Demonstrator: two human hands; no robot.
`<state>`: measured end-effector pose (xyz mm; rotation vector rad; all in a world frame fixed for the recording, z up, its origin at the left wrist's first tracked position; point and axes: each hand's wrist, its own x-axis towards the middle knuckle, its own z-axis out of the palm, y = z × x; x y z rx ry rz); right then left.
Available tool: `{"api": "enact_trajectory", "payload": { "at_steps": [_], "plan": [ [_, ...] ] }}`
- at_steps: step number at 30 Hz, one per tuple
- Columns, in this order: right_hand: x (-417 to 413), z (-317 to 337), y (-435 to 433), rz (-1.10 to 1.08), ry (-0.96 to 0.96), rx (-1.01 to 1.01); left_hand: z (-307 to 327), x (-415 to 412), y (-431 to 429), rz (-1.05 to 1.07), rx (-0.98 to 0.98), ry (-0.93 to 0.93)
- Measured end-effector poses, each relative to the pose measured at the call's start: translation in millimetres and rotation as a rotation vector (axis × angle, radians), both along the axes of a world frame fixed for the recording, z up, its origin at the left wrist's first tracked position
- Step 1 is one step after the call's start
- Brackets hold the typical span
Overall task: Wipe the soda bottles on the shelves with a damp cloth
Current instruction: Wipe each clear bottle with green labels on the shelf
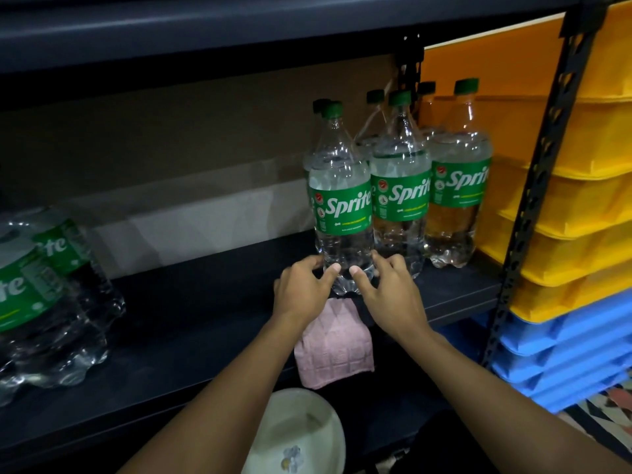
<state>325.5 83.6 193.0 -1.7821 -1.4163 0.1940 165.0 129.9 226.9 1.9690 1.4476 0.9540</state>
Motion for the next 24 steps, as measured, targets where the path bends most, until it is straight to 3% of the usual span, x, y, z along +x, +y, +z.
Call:
{"api": "enact_trajectory", "payload": {
  "at_steps": [24],
  "plan": [
    [2.3, 8.6, 9.4, -0.024, 0.099, -0.068, -3.3, 8.3, 9.2, 0.028, 0.022, 0.026]
  ]
}}
